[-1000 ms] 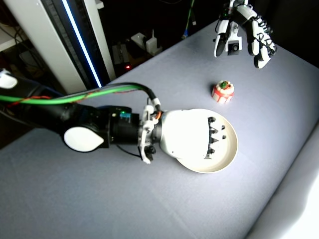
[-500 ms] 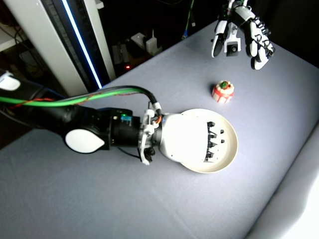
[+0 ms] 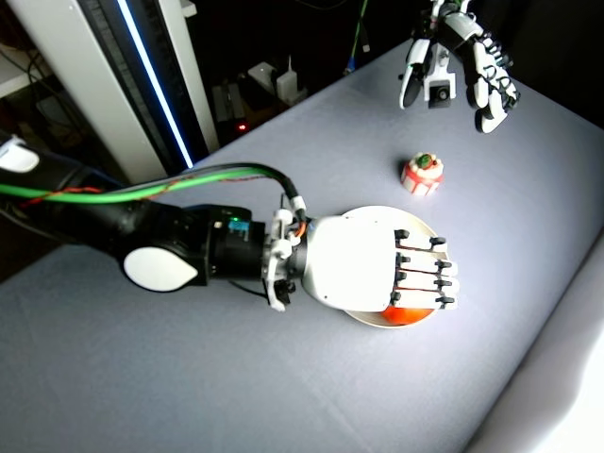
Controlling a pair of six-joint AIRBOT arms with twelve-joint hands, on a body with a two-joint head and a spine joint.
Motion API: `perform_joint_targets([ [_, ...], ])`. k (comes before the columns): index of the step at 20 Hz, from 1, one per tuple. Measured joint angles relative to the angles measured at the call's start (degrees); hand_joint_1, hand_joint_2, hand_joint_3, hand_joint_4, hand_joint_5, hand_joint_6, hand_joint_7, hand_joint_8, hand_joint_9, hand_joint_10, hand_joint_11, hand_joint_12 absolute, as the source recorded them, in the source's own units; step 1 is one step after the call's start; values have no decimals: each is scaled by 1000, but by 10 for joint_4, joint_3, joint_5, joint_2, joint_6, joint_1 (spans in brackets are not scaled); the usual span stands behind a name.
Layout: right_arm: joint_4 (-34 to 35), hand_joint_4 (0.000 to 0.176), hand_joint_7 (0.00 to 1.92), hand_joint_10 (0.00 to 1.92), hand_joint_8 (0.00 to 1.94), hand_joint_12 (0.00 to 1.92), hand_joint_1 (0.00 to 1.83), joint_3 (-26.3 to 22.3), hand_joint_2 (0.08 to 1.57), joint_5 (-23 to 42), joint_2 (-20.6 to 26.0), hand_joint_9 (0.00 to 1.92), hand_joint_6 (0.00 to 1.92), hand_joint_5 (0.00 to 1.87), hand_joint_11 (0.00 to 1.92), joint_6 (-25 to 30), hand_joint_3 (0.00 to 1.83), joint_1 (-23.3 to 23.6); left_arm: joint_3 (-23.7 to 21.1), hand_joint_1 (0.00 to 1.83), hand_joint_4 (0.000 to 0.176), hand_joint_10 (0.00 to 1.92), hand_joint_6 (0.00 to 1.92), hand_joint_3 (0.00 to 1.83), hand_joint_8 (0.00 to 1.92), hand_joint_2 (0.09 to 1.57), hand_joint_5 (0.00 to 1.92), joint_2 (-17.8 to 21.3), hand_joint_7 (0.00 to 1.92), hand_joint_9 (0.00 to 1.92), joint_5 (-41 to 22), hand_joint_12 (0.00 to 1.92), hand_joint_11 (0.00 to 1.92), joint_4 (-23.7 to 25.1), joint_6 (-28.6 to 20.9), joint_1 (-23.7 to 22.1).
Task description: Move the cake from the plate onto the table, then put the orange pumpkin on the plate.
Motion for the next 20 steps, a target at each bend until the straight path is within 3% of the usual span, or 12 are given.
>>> perform_joint_targets([
  [2, -2, 155, 208, 6, 0, 379, 859, -7, 718, 8, 6, 149, 2, 260, 0, 7, 0, 0, 0, 973, 70, 3, 2, 0, 0, 970, 306, 0, 267, 453, 0, 910, 243, 0, 0, 0],
  [4, -9, 172, 191, 3, 0, 437, 817, -21, 738, 12, 21, 162, 1, 282, 0, 12, 3, 0, 0, 993, 68, 7, 1, 0, 1, 971, 311, 0, 254, 441, 0, 974, 240, 0, 0, 0],
  [8, -37, 176, 149, 0, 0, 411, 817, -73, 750, 7, 74, 148, 0, 257, 0, 12, 10, 0, -1, 976, 69, 4, 0, 0, 0, 960, 315, -2, 238, 366, 3, 1096, 78, -4, 0, 0],
  [9, -45, 123, 173, 3, 1, 590, 796, -88, 766, 5, 91, 160, 0, 241, 0, 12, 6, 0, -3, 1012, 66, 16, 1, 0, 3, 966, 324, -3, 262, 425, 5, 1097, 162, -6, 0, 0],
  [10, -46, 123, 173, 3, 1, 590, 796, -94, 766, 3, 98, 160, 0, 241, 0, 12, 6, 0, -3, 1012, 66, 16, 1, 0, 3, 966, 324, -3, 262, 425, 6, 1097, 162, -5, 0, 0],
  [11, -53, 116, 182, 1, 1, 731, 785, -107, 770, -1, 111, 159, 4, 252, 0, 12, 2, 1, -3, 1006, 49, 20, 0, 5, 1, 979, 304, -3, 262, 446, 7, 1091, 169, -7, 0, 0],
  [12, -75, 89, 166, 0, 0, 636, 909, -120, 832, -11, 126, 126, 3, 261, 0, 12, 14, 6, -3, 1030, 45, 12, 0, 1, 0, 976, 308, -3, 265, 445, 5, 1112, 129, -13, 0, 7],
  [14, -101, 81, 162, 0, 0, 617, 941, -145, 835, -35, 150, 112, 8, 278, 0, 10, 11, 18, -10, 1047, 40, 7, 1, 1, 3, 982, 298, -2, 253, 445, 11, 1181, 100, -28, 0, 15],
  [15, -111, 70, 255, 24, 10, 841, 843, -162, 842, -37, 168, 231, 1, 298, 0, 7, 10, 19, -13, 1074, 60, 2, 0, 0, 0, 990, 293, 1, 211, 443, 12, 1308, 7, -28, 0, 22],
  [16, -118, 70, 255, 24, 10, 841, 843, -173, 842, -40, 183, 231, 1, 298, 0, 6, 10, 19, -18, 1074, 60, 2, 0, 0, 0, 990, 293, 5, 211, 443, 10, 1308, 7, -31, 0, 29],
  [19, -119, 57, 250, 9, 5, 438, 941, -194, 829, -63, 223, 223, 2, 334, 0, -10, 5, 19, -27, 1038, 56, 3, 1, 0, 4, 970, 289, 24, 228, 425, 0, 1208, 0, -63, 0, 60],
  [20, -116, 83, 222, 5, 0, 409, 916, -201, 844, -73, 237, 212, 0, 320, 0, -17, 10, 19, -33, 1055, 51, 1, 1, 0, 4, 969, 295, 33, 237, 415, -9, 1164, 0, -78, 0, 75],
])
